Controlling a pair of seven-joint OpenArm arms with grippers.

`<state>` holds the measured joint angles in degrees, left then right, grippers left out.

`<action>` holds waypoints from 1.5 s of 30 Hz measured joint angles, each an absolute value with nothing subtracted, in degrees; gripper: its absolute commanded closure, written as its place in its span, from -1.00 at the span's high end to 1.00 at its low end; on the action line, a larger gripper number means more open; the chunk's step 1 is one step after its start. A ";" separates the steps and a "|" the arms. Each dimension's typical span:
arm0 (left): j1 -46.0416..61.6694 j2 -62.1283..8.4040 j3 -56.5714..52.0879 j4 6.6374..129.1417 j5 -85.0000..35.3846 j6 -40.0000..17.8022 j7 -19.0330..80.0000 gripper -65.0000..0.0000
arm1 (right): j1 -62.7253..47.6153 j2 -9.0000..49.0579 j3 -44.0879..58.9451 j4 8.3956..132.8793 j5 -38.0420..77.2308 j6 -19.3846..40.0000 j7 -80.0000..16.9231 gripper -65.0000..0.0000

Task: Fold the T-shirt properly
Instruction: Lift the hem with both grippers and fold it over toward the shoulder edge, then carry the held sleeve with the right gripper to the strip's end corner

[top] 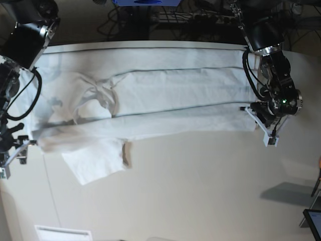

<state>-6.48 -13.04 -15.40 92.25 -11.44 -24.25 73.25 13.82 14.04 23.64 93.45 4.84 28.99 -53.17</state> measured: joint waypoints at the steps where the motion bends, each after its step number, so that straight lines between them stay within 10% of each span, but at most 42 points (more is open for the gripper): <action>1: -6.55 -13.02 -15.38 92.25 -11.42 -24.25 73.25 -1.00 | 14.15 14.20 21.43 92.92 4.56 29.50 -52.10 0.00; 22: -5.56 -12.99 -15.35 92.64 -11.88 -24.25 73.25 -1.00 | 41.06 13.67 -1.93 31.42 5.78 29.98 -22.04 0.24; 40: -5.61 -13.32 -11.53 92.64 -11.73 -24.23 73.25 -1.00 | 44.56 11.49 -6.09 16.05 5.76 29.50 -9.96 0.39; 45: -5.56 -13.04 -11.27 92.64 -11.86 -24.23 73.23 -1.00 | 44.58 10.70 -6.52 15.94 5.87 29.52 -10.13 -0.51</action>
